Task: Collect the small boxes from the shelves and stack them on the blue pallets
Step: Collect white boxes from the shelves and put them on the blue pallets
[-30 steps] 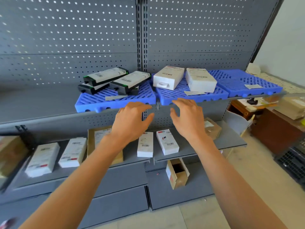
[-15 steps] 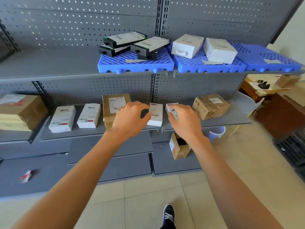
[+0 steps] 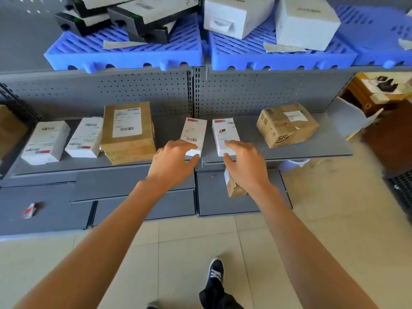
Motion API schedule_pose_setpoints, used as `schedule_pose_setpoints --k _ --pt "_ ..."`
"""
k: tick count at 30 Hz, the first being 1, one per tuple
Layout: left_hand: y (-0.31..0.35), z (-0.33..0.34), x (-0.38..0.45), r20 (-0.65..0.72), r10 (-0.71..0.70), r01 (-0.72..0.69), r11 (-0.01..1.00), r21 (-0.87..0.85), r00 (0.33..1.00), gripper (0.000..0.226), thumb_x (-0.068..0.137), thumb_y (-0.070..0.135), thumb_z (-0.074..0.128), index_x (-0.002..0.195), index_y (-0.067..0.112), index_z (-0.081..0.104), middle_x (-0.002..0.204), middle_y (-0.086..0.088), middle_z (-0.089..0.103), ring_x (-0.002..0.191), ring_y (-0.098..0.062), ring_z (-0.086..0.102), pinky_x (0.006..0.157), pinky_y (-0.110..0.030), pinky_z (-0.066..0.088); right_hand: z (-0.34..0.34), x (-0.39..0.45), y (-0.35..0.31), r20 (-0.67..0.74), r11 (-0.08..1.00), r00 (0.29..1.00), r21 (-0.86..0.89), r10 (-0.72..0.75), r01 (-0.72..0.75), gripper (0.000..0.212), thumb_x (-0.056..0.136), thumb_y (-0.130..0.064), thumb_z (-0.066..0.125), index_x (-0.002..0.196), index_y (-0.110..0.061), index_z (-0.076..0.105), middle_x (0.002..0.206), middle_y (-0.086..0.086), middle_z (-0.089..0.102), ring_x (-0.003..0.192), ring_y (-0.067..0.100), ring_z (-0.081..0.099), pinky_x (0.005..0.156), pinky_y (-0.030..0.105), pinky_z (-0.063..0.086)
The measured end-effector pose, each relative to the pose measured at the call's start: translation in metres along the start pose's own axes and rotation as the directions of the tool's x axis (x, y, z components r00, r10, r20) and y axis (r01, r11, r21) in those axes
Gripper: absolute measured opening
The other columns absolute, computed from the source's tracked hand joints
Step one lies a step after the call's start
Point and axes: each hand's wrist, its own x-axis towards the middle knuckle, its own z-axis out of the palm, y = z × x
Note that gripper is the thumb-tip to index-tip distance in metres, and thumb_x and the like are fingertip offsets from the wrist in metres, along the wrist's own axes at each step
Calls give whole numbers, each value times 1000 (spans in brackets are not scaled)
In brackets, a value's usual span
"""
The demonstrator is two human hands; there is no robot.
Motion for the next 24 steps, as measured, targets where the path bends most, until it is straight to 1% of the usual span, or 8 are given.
schedule_pose_setpoints --k 2,4,8,11,14,16,20,24 --pt "0 19 6 28 -57 58 998 -36 998 34 97 35 59 130 27 62 146 0 54 125 -29 56 92 -48 57 15 8 20 36 1000 999 10 7 -8 22 92 -22 62 112 -14 68 120 8 69 103 33 62 82 45 53" --pt "-3 37 9 43 -98 101 992 -72 994 37 97 35 59 134 30 59 150 1 50 123 -29 58 92 -48 57 30 14 36 81 1000 997 5 10 -10 28 92 -24 61 118 -17 67 124 6 68 106 32 62 84 45 53" --pt "-16 68 24 52 -141 143 989 -26 989 42 99 36 57 140 27 53 150 1 48 134 -26 45 107 -46 43 59 25 60 141 1000 990 -20 20 -17 38 93 -26 60 130 -18 62 134 0 61 117 30 56 91 46 49" --pt "-31 91 45 57 -145 145 989 5 988 47 99 39 57 144 27 49 155 3 42 141 -23 34 113 -49 34 82 36 73 178 998 983 -49 49 -41 44 95 -29 57 137 -19 56 144 1 52 128 29 47 98 46 42" --pt "-48 113 69 55 -114 112 993 42 992 50 99 41 57 146 27 46 158 2 36 145 -24 26 116 -51 27 105 47 83 211 995 975 -78 77 -62 49 96 -33 56 142 -20 50 151 4 44 136 30 40 102 48 38" --pt "-59 126 85 42 -103 100 993 67 994 52 99 41 57 147 27 44 159 1 34 146 -24 23 117 -51 24 119 56 90 225 993 970 -90 96 -77 52 96 -36 55 145 -21 46 155 5 38 141 29 33 106 50 35" --pt "-79 150 114 42 -117 110 985 136 992 59 97 45 56 151 28 38 162 0 27 149 -26 16 116 -56 22 145 71 99 208 990 972 -116 109 -86 62 94 -43 59 149 -22 41 160 5 28 146 29 25 109 53 34" --pt "-94 169 139 75 -128 108 968 228 989 70 95 56 52 155 31 26 166 -4 14 152 -33 4 117 -62 16 167 85 106 214 984 968 -146 132 -103 71 92 -51 59 154 -27 31 166 8 12 152 32 11 114 57 26"
